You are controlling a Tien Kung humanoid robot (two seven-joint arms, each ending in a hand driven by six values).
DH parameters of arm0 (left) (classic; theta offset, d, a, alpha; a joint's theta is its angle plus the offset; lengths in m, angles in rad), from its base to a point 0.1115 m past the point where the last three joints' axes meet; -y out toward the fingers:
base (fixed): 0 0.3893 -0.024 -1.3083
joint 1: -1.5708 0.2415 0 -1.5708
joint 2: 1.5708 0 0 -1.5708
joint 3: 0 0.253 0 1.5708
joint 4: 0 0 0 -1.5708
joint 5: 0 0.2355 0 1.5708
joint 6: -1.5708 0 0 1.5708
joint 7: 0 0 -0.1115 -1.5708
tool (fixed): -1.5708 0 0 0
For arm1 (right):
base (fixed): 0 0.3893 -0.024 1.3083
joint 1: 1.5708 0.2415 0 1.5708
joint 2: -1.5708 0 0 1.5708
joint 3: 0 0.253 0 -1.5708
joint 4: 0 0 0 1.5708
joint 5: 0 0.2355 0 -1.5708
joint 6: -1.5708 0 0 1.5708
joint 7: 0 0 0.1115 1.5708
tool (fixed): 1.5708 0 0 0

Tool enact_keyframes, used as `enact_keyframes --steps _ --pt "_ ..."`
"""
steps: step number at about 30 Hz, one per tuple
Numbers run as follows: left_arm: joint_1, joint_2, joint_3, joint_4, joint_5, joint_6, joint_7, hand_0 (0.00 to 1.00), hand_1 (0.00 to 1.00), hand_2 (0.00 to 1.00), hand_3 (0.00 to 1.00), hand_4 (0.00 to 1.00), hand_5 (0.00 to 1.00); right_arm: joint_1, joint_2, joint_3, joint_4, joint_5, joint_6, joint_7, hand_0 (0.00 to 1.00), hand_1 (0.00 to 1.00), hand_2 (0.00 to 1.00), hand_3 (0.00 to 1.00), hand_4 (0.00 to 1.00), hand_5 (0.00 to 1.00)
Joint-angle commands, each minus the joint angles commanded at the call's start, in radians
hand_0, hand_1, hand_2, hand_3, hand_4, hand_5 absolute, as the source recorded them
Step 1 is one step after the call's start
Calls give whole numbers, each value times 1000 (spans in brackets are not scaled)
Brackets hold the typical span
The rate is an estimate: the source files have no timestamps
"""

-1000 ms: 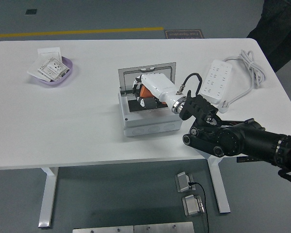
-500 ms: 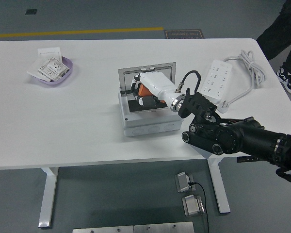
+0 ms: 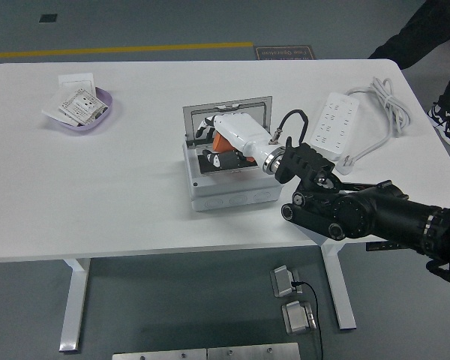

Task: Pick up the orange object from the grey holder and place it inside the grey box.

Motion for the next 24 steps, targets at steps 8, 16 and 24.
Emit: enact_keyframes --steps 8,16,24 --pt "2 -1 10 0 -3 0 -3 694 735 706 832 728 185 -6 0 8 -3 -1 5 9 493 480 567 649 925 369" --pt "3 -4 31 0 -20 -4 -7 692 735 694 831 706 154 -12 1 8 1 1 5 7 609 606 619 699 998 491" --pt "12 -12 13 0 2 -5 2 691 730 682 826 692 134 -45 -46 106 91 -50 29 -31 618 605 619 696 998 554"
